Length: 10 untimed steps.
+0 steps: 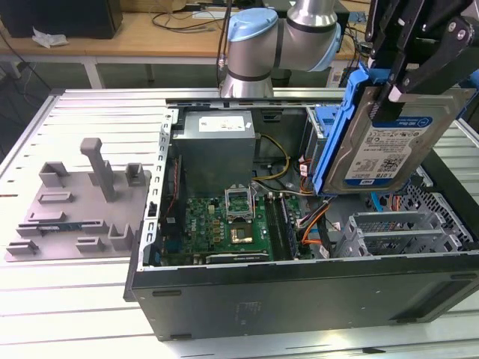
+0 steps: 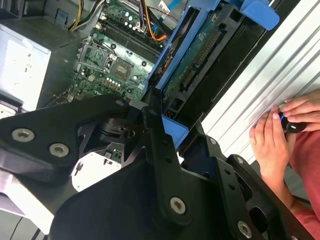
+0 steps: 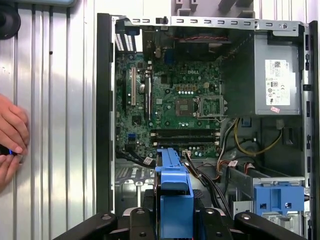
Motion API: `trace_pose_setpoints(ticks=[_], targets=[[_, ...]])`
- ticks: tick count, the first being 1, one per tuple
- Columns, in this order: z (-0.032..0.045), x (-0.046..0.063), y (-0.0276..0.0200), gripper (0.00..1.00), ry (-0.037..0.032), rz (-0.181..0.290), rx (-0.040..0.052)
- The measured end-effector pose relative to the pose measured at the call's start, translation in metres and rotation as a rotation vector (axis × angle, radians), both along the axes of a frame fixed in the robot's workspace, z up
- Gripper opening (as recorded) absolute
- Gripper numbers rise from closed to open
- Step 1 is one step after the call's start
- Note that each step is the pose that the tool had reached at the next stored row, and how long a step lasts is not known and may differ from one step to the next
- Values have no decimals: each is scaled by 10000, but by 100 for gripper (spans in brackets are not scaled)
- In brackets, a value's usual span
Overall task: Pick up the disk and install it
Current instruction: 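Insert the disk into the insertion slot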
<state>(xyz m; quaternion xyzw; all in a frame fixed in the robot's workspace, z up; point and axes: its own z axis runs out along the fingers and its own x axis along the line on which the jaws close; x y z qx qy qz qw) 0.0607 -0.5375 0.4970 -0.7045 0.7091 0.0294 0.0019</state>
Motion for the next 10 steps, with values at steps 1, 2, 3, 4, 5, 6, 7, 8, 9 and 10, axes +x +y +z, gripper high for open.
trace_pose_setpoints(ticks=[1,2,3,4,5,6,7,8,9,10], targets=[[-4,17,-5,36,-2,-2,6],[-12,38,-10,36,-4,-3,44],[-19,56,-15,36,-3,-2,89],[-22,65,-19,36,-4,-2,118],[-27,77,-25,36,-4,-3,151],[-30,94,-32,36,-4,-2,176],[-32,110,-40,36,-2,-3,186],[-37,135,-54,36,-3,-6,201],[-39,155,-63,36,-3,-10,207],[-41,170,-68,36,-4,-12,209]])
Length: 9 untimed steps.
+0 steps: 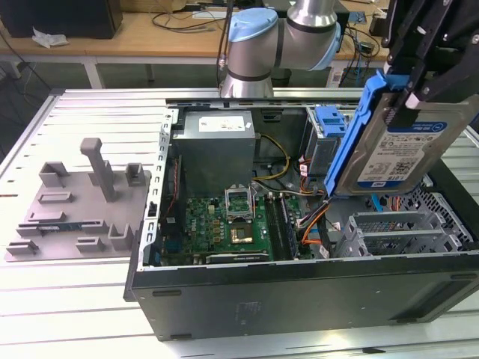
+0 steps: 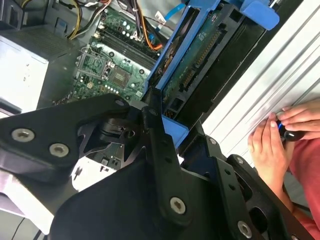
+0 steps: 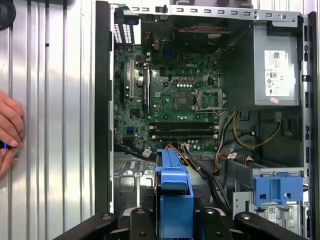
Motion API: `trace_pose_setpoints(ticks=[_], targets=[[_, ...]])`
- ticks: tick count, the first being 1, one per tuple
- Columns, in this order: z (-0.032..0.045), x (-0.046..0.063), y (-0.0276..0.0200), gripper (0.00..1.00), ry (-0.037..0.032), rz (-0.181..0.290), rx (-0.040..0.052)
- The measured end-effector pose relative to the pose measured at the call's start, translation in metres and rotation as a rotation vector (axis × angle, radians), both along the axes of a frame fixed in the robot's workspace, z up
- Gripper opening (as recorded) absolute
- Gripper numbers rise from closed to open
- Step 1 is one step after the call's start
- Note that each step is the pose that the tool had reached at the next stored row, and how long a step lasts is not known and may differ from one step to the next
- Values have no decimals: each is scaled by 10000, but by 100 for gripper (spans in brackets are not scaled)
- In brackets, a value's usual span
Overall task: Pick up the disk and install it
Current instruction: 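Insert the disk into the insertion slot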
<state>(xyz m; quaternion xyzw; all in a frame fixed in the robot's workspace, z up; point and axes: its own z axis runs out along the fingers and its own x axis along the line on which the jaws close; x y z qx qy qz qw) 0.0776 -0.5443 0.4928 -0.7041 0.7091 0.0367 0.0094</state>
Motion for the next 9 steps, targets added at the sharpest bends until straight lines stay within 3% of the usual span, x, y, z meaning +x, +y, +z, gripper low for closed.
trace_pose_setpoints(ticks=[5,9], targets=[[-12,85,-8,36,-38,-11,4],[-27,126,-8,36,-211,-48,2]])
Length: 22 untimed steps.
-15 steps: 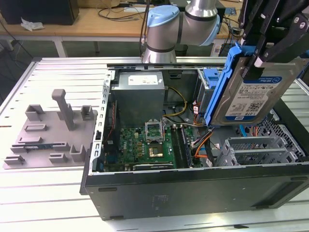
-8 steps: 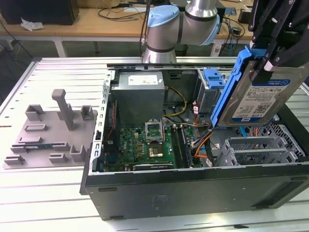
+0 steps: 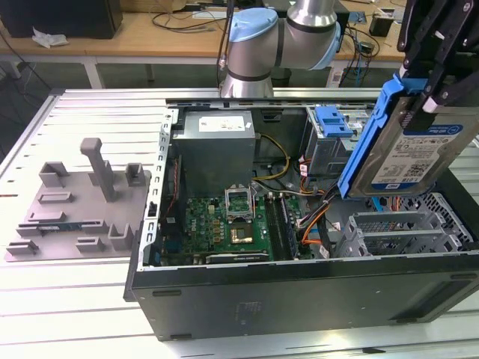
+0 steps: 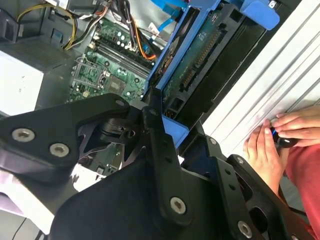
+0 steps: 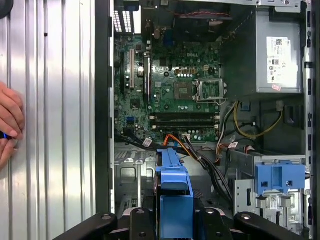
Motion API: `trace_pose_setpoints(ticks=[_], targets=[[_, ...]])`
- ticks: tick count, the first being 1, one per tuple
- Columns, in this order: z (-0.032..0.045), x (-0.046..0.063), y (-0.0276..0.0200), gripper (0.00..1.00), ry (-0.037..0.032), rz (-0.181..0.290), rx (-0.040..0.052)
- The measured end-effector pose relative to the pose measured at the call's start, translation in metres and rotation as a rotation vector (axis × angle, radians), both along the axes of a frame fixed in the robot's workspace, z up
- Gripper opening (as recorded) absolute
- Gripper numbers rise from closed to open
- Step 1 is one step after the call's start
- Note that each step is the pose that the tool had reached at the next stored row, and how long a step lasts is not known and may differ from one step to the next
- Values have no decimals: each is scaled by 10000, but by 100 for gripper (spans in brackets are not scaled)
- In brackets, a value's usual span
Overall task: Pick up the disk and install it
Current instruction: 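Insert the disk into the insertion slot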
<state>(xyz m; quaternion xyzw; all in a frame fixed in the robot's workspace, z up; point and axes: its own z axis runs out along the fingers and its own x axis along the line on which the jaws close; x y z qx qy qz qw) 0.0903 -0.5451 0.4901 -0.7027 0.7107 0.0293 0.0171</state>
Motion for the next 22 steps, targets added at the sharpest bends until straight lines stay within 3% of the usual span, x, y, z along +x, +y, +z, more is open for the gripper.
trace_pose_setpoints(ticks=[1,3,9,12,14,16,19,22], targets=[[-6,6,0,36,-52,-17,1],[-10,10,0,36,-89,-49,-1],[-12,13,0,36,-90,-105,-18],[-12,17,0,36,-91,-195,-246],[-20,18,-1,36,-90,-289,-276],[-23,35,0,36,-54,-306,-281],[-29,112,2,36,108,-308,-281],[-36,141,6,36,155,-311,-283]])
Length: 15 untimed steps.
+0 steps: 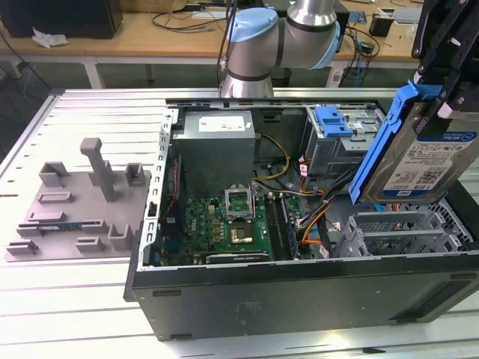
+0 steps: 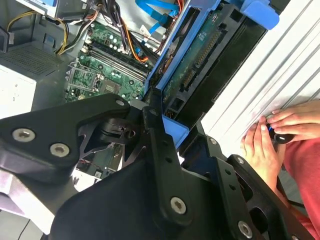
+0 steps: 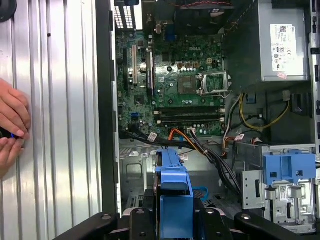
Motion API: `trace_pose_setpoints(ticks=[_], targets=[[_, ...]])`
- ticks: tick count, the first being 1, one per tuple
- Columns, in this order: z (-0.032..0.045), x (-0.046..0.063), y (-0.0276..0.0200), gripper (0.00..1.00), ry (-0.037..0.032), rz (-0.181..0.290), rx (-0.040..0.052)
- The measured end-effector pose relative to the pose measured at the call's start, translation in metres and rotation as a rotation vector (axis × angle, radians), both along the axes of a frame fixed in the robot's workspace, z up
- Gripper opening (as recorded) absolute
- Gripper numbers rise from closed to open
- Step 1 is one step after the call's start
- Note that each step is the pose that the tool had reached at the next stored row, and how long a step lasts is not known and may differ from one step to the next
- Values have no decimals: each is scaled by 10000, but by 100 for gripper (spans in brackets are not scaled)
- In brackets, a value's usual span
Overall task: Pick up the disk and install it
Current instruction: 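Insert the disk into the insertion slot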
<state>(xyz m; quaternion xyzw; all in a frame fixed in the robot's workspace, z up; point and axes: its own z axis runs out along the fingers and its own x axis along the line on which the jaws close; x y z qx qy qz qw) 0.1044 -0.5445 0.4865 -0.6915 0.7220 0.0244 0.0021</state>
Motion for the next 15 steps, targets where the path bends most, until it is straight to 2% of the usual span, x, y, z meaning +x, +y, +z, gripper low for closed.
trace_pose_setpoints(ticks=[7,10,15], targets=[[-31,57,2,36,2,-10,-4],[-42,83,2,36,1,-10,-44],[-60,120,2,36,2,-12,-212]])
